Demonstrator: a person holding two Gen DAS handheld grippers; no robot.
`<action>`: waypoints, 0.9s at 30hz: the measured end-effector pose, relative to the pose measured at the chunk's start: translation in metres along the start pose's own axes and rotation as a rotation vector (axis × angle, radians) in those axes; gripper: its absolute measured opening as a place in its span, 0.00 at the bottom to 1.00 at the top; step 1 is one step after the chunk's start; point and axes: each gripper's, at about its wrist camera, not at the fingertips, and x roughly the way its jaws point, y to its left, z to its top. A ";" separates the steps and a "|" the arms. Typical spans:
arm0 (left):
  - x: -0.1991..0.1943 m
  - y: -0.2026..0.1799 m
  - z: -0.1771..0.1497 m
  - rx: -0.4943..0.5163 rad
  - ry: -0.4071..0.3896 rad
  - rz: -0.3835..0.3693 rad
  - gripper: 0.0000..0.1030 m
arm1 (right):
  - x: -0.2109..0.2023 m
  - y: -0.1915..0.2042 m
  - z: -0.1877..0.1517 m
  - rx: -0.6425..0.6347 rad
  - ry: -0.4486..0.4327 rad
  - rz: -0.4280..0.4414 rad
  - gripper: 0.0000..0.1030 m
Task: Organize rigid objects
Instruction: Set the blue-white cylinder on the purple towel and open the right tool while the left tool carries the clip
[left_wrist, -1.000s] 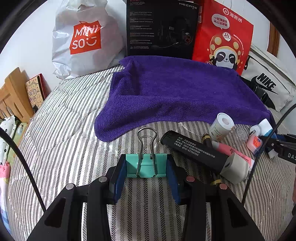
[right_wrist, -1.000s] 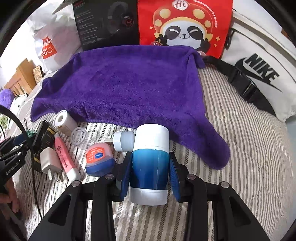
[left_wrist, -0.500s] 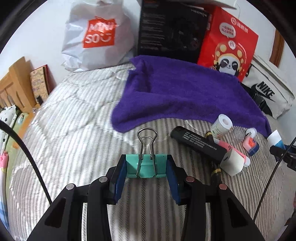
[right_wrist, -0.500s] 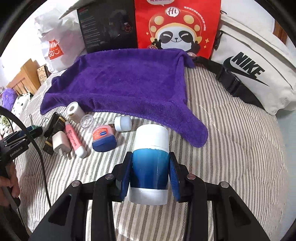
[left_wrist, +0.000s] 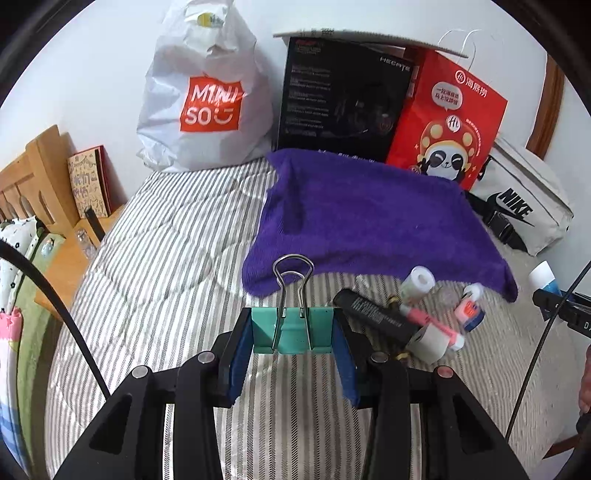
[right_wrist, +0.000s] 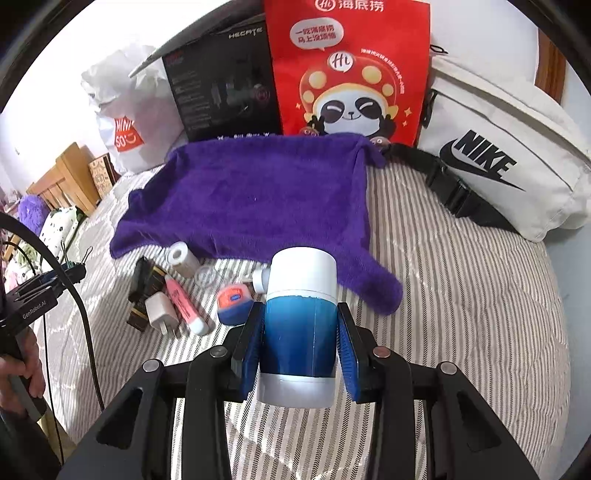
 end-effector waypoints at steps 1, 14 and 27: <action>-0.002 -0.001 0.003 0.002 -0.004 -0.004 0.38 | -0.002 -0.001 0.003 0.004 -0.003 0.002 0.36; -0.006 -0.012 0.067 0.024 -0.034 -0.038 0.38 | -0.007 -0.009 0.050 0.031 -0.032 0.018 0.36; 0.019 -0.006 0.103 0.013 -0.034 -0.035 0.38 | 0.046 -0.014 0.100 0.014 -0.002 0.013 0.36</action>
